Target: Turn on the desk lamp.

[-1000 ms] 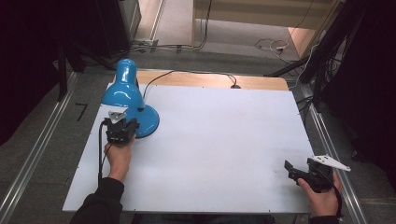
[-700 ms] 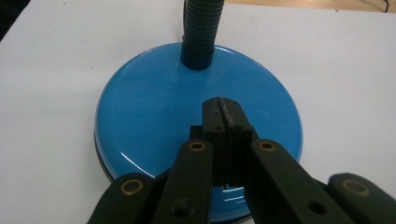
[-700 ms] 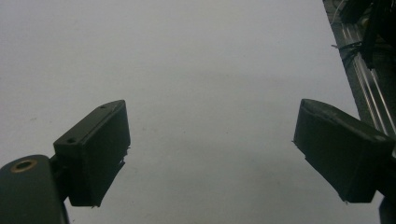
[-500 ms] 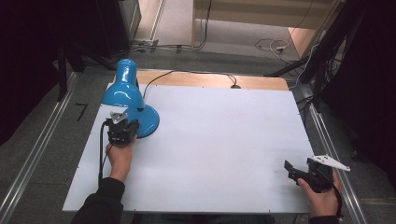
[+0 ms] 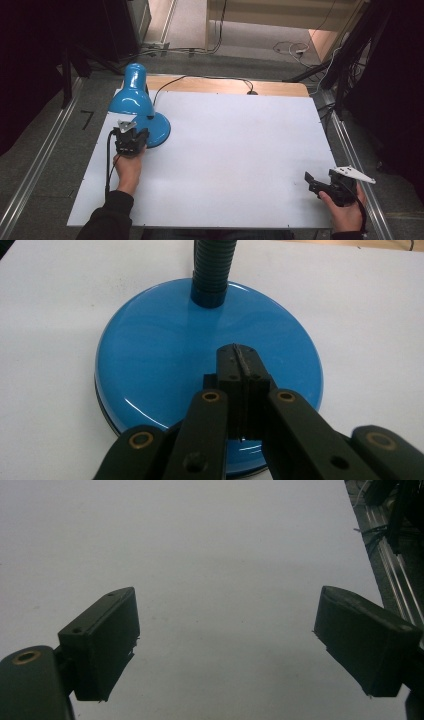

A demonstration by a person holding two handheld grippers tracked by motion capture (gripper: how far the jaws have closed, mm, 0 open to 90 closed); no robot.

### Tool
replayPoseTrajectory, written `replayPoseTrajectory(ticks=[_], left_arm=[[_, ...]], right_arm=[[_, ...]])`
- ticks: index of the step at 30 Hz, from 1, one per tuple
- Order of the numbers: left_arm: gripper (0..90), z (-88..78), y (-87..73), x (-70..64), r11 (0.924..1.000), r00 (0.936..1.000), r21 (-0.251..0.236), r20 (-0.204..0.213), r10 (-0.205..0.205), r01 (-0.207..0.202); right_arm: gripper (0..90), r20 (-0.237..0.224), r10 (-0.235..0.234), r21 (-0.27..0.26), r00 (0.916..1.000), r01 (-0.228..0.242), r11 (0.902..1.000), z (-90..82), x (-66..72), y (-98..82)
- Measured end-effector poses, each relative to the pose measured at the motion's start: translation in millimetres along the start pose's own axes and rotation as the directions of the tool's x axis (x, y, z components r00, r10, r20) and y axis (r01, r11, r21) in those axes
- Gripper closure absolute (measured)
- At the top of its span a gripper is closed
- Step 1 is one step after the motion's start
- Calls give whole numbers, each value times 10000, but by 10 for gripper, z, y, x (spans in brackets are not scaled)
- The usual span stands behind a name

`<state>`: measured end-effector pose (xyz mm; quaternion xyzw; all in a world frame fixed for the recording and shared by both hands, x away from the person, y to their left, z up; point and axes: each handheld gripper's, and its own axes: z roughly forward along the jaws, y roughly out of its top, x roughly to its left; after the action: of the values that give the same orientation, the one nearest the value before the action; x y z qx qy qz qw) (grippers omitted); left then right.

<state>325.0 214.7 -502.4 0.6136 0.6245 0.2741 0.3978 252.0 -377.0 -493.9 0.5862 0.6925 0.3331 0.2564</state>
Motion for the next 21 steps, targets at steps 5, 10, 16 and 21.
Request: replayPoseTrajectory(ticks=[5, 10, 16, 21], left_arm=[[900, -4, -1, 6, 10000, 10000, 15, 15, -14, 14], [900, -9, -4, 21, 10000, 10000, 6, 36, -67, 67], [900, -10, -8, 21, 10000, 10000, -16, 25, -29, 29], [900, -13, -11, 19, 10000, 10000, -23, 0, 5, -5]], right_arm=[[96, 10, -2, 6, 10000, 2, 10000, 0, 1, 0], [96, 5, 17, 21, 10000, -17, 10000, 0, -1, 0], [96, -3, -12, 11, 10000, 12, 10000, 1, -1, 0], [97, 3, 38, 12, 10000, -38, 10000, 0, -1, 0]])
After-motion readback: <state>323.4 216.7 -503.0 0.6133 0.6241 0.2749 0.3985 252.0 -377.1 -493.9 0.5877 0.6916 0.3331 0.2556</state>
